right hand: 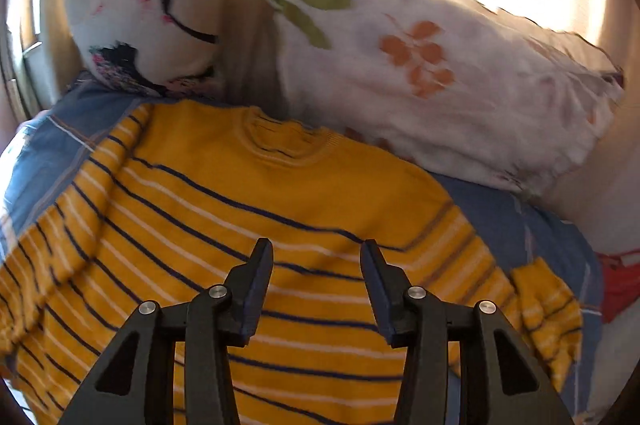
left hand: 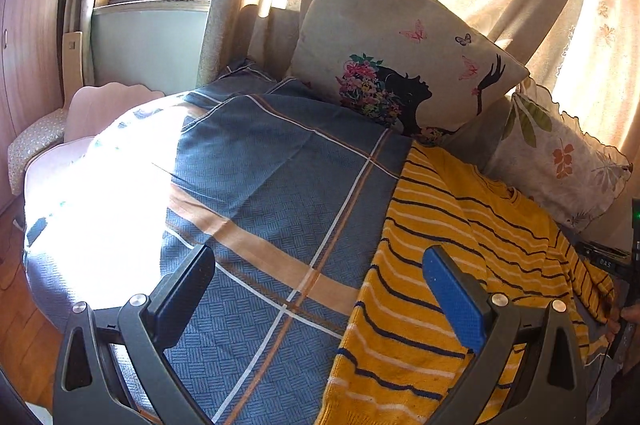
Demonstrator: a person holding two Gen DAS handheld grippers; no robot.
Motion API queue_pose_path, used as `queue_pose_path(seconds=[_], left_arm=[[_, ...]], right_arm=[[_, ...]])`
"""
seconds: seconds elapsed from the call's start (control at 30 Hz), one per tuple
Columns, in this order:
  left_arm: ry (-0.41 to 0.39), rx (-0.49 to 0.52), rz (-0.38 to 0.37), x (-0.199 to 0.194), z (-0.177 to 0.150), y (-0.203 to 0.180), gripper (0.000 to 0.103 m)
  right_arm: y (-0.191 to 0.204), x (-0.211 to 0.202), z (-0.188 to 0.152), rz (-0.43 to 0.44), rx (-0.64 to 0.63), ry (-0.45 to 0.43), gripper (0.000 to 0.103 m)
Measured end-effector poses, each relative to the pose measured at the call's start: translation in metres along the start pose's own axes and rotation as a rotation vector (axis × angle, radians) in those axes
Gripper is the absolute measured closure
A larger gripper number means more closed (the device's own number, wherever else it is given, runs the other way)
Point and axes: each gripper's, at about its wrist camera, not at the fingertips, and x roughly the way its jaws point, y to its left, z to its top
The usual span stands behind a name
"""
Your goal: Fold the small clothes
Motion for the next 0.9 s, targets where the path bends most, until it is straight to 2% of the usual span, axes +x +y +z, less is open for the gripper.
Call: queue_pose_path(seconds=[0.1, 0.13, 0.2, 0.3, 0.4, 0.5, 0.6, 0.67, 0.7, 0.73, 0.77, 0.9], left_arm=[[0.028, 0.005, -0.013, 0.009, -0.005, -0.005, 0.000], [0.037, 0.004, -0.020, 0.011, -0.007, -0.007, 0.000], [0.054, 0.002, -0.030, 0.014, -0.010, -0.012, 0.000], [0.057, 0.021, -0.028, 0.011, -0.013, -0.023, 0.000], [0.045, 0.044, -0.016, 0.005, -0.014, -0.032, 0.000], [0.035, 0.050, -0.007, 0.001, -0.013, -0.038, 0.000], [0.036, 0.057, 0.001, 0.002, -0.013, -0.042, 0.000], [0.046, 0.061, -0.002, 0.004, -0.013, -0.046, 0.000], [0.051, 0.061, -0.009, 0.004, -0.014, -0.048, 0.000], [0.055, 0.062, -0.016, 0.005, -0.015, -0.049, 0.000], [0.056, 0.066, -0.020, 0.005, -0.015, -0.050, 0.000], [0.056, 0.067, -0.022, 0.007, -0.016, -0.050, 0.000]], right_arm=[[-0.073, -0.004, -0.031, -0.239, 0.014, 0.045, 0.050], [-0.094, -0.006, -0.038, -0.289, 0.015, 0.062, 0.050], [-0.131, -0.003, -0.052, -0.333, 0.032, 0.100, 0.050], [-0.163, 0.008, -0.063, -0.330, 0.058, 0.132, 0.050], [-0.172, 0.029, -0.065, -0.342, 0.058, 0.158, 0.050], [-0.178, 0.048, -0.068, -0.304, 0.076, 0.179, 0.050], [-0.179, 0.056, -0.067, -0.266, 0.094, 0.164, 0.050], [-0.177, 0.060, -0.065, -0.276, 0.092, 0.165, 0.050], [-0.179, 0.064, -0.065, -0.284, 0.093, 0.179, 0.054], [-0.182, 0.065, -0.065, -0.283, 0.104, 0.185, 0.078], [-0.185, 0.067, -0.064, -0.281, 0.123, 0.195, 0.093], [-0.206, 0.048, -0.057, -0.265, 0.241, 0.143, 0.094]])
